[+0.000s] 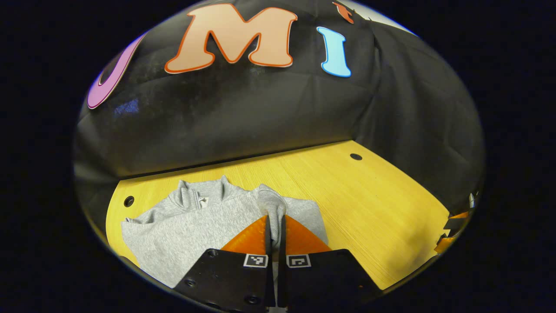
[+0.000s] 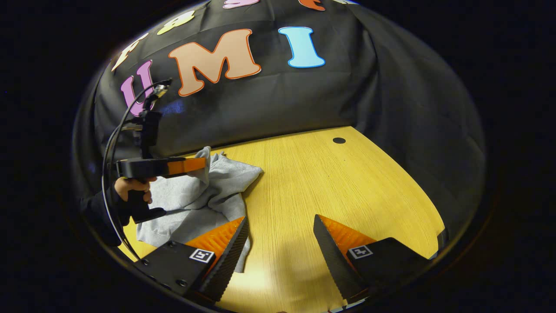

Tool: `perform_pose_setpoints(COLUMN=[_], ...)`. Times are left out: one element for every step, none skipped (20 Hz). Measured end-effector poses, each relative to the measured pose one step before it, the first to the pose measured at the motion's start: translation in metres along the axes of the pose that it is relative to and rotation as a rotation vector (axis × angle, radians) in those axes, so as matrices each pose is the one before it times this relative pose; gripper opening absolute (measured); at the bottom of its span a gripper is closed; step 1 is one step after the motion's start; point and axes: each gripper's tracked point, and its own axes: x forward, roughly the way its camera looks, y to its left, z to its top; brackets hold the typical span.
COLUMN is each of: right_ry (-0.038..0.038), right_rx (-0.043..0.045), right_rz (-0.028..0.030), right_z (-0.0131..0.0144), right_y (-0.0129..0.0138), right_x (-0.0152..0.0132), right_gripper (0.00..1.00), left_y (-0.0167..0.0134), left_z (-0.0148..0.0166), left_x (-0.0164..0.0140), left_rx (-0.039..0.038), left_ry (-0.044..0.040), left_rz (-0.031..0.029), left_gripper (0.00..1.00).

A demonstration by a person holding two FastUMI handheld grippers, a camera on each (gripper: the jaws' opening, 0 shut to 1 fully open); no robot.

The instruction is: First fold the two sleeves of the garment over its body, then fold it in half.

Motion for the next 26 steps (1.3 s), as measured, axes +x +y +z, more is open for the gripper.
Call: perform_pose_setpoints(right_ry=[-0.00401, -0.00216, 0.00227, 0.00167, -0.00018, -0.00194, -0.00165, 0.00033, 0.00124, 0.00494, 0.00623, 0.0048, 0.00329, 0.00194, 0.00292, 0.00267, 0.00175, 0.00071, -0.00341, -0.00974, -0.00898, -0.0062, -0.00043, 0.00744, 0.01159, 0.01158], right_rx=[-0.0004, 0.00216, 0.00337, 0.00188, -0.00135, -0.0031, -0.00305, -0.00249, -0.00402, -0.00541, -0.00569, -0.00327, -0.0009, -0.00345, -0.00769, -0.01019, -0.01151, -0.01163, -0.02068, -0.03075, -0.0294, -0.01691, -0.00468, 0.00092, 0.00251, 0.00471], right_rz=[0.00244, 0.0041, 0.00791, 0.0081, 0.00935, 0.00875, 0.00966, 0.01164, 0.01208, 0.01276, 0.01096, 0.01135, 0.01042, 0.01043, 0.00512, 0.00392, 0.00061, -0.00427, -0.01588, -0.02072, -0.01671, -0.01067, -0.0042, -0.00144, -0.00615, -0.00235], right_z=[0.00052, -0.00018, -0.00061, -0.00231, -0.00046, 0.00001, 0.00103, -0.00059, -0.00044, -0.00116, -0.00102, -0.00175, -0.00002, -0.00068, -0.00126, -0.00159, -0.00107, -0.00103, 0.00042, 0.00197, 0.00154, -0.00013, -0.00084, -0.00374, -0.00356, -0.00575], right_y=[0.00148, 0.00226, 0.00799, 0.00343, 0.00476, 0.00421, 0.00544, 0.00544, 0.00554, 0.00508, 0.00579, 0.00585, 0.0064, 0.00588, 0.00519, 0.00409, 0.004, 0.00233, 0.00054, -0.00106, -0.00017, 0.00051, 0.00187, 0.00228, 0.00101, 0.00066], right_x=[-0.00062, 0.00163, -0.00027, 0.00078, 0.00167, 0.00145, 0.0013, 0.00314, 0.00236, 0.00381, 0.00392, 0.00326, 0.00242, 0.00328, 0.00255, 0.00287, 0.00235, 0.00403, 0.00245, 0.00086, 0.00084, 0.00105, 0.00101, 0.00096, 0.0002, 0.00077], right_gripper=[0.96, 0.96, 0.96, 0.96, 0.96, 0.96, 0.96, 0.96, 0.96, 0.96, 0.96, 0.96, 0.96, 0.96, 0.96, 0.96, 0.96, 0.96, 0.96, 0.96, 0.96, 0.96, 0.96, 0.96, 0.96, 0.96], left_y=[-0.00168, -0.0036, -0.00272, -0.00325, 0.0005, 0.00669, 0.00892, 0.00769, 0.00839, 0.00838, 0.01236, 0.01207, 0.01614, 0.01664, 0.01658, 0.01602, 0.01625, 0.01452, 0.0135, 0.01123, 0.01232, 0.01169, 0.01367, 0.01217, 0.01063, 0.00893], left_z=[-0.00362, -0.00112, -0.00032, 0.00461, 0.00292, 0.00176, 0.00192, 0.00068, 0.00061, 0.00133, 0.00124, 0.00189, 0.00156, 0.00112, -0.00301, -0.00491, -0.00596, -0.00503, -0.00554, -0.00529, -0.00675, -0.00583, -0.01196, -0.00952, -0.0097, -0.00984], left_x=[0.00553, 0.00063, -0.0002, -0.00384, -0.00652, -0.00522, -0.00562, -0.00828, -0.00912, -0.00892, -0.01156, -0.0097, -0.01123, -0.01311, -0.01197, -0.01073, -0.01025, -0.00835, -0.00662, -0.00696, -0.00667, -0.00639, -0.00856, -0.00598, -0.00262, -0.00549], left_rx=[-0.00537, -0.01388, -0.01775, -0.01565, -0.00038, 0.01101, 0.00858, 0.00297, -0.00678, -0.00997, -0.01347, -0.00641, -0.00084, 0.0111, 0.01546, 0.01098, 0.00382, -0.00452, -0.01125, -0.01371, -0.00973, -0.00221, 0.00426, 0.00365, -0.00309, -0.01153], left_ry=[0.00616, 0.00021, -0.01279, -0.01959, -0.01665, -0.01087, -0.01025, -0.00667, -0.01065, -0.00887, -0.01531, -0.01962, -0.02758, -0.0156, -0.00308, 0.006, 0.00335, 0.00515, 0.00512, 0.005, 0.00578, 0.01061, 0.0191, 0.01702, 0.01781, 0.01719], left_rz=[0.01034, -0.00496, -0.00446, -0.01433, -0.00102, 0.01975, 0.02078, 0.01553, 0.01304, 0.01176, 0.01828, 0.01885, 0.02424, 0.02622, 0.02708, 0.02884, 0.0267, 0.02644, 0.02398, 0.02042, 0.02111, 0.02431, 0.02605, 0.02642, 0.02247, 0.01523], left_gripper=[0.02, 0.06, 0.11, 0.31, 0.51, 0.72, 0.93, 0.99, 0.99, 0.99, 0.99, 0.99, 0.99, 0.99, 0.99, 0.99, 0.99, 0.99, 0.99, 0.99, 0.99, 0.99, 0.99, 0.99, 0.99, 0.99])
